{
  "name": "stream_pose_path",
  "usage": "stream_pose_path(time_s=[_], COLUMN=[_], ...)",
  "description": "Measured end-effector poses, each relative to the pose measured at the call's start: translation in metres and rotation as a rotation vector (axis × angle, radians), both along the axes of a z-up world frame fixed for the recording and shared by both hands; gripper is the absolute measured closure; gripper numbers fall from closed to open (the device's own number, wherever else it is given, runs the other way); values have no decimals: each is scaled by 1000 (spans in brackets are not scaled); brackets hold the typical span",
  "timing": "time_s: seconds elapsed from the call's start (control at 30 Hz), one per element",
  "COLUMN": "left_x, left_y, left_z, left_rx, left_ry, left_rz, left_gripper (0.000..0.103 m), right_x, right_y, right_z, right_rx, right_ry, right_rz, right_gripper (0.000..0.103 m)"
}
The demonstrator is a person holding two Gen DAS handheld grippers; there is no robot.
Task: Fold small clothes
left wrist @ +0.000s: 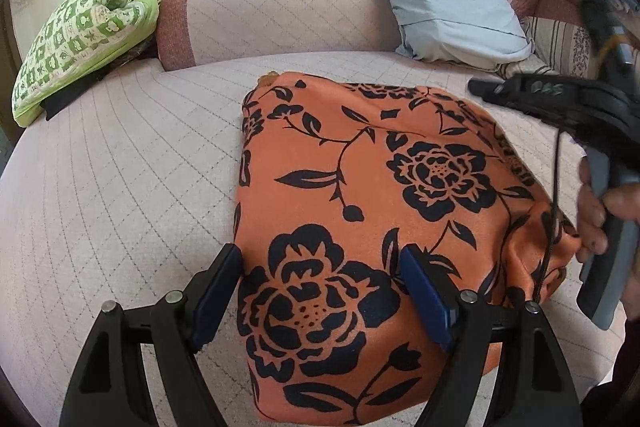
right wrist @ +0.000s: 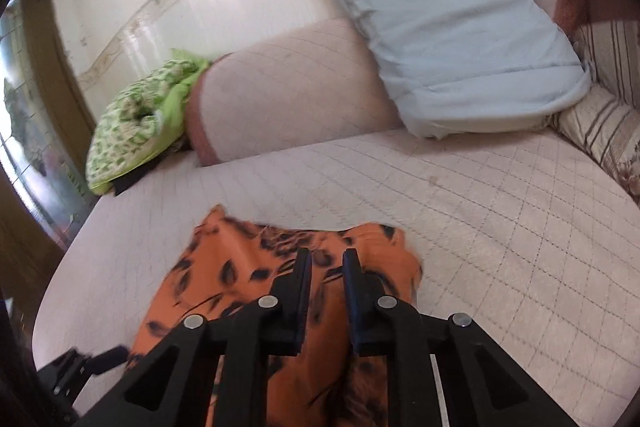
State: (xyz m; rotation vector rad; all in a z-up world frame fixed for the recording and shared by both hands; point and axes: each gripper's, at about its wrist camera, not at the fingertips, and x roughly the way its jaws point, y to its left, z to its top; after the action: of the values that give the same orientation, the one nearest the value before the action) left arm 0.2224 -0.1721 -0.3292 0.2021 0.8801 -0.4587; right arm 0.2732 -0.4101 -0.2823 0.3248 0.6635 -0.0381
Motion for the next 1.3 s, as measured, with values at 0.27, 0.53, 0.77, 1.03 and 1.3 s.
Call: stream_pose_path(time_s=[0.27,0.53,0.77,1.03,1.3], left_x=[7,2,2,11,4], left_y=[1,6,20,52,51], left_z=[1,9,15,19,13], left_rx=[-4,2,13,4,61], left_ry=[1,-28,-20,11,2], left_rz=[10,28,66,161,177], left_gripper=[21,21,19,19,19], right_x=[21,-6,-46,-83,-84], right_y=[-9,-17,-12,-10,2], right_z=[-21,-6,-2,-6,-32], right_rx=[123,258,316,403,464], right_ry=[156,144,144,157,234], right_rz=[34,75,94,133,125], right_gripper=[83,82,27,28,28])
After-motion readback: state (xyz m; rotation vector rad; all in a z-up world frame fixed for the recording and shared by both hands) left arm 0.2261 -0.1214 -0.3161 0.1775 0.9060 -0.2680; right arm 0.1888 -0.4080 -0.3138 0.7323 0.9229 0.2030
